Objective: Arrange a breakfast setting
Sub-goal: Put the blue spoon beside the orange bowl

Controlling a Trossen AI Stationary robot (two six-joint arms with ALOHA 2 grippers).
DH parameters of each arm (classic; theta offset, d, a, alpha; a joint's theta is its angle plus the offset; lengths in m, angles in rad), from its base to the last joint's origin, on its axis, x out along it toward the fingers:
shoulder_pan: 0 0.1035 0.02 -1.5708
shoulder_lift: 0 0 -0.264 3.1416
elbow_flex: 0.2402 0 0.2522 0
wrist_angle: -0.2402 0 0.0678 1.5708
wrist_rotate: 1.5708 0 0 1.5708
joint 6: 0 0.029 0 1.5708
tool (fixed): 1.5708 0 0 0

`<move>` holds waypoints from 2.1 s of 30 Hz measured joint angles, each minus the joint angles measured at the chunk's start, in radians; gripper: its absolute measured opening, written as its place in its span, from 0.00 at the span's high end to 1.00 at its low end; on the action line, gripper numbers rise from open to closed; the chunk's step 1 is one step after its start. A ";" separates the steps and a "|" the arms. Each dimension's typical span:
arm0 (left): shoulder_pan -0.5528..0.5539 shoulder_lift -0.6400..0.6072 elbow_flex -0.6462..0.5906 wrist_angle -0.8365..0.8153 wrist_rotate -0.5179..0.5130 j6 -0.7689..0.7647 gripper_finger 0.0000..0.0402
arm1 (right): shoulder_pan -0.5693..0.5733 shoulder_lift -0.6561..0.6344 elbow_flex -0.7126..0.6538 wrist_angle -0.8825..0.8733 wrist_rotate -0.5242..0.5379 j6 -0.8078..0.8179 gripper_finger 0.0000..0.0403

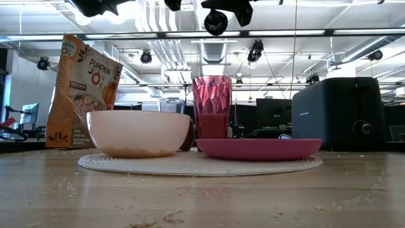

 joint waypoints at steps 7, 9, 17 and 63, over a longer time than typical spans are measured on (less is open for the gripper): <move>-0.001 0.000 0.000 0.006 0.000 0.002 1.00 | 0.000 0.000 0.000 0.000 0.000 0.010 0.87; -0.001 0.000 0.000 0.014 0.000 0.002 1.00 | 0.000 0.000 0.000 0.000 0.000 0.010 0.90; -0.001 -0.002 0.000 0.023 0.003 0.000 1.00 | 0.000 0.000 0.000 -0.008 -0.009 -0.018 0.97; -0.001 -0.054 0.000 -0.082 0.014 0.056 1.00 | 0.004 0.002 0.101 -0.237 -0.034 0.072 0.78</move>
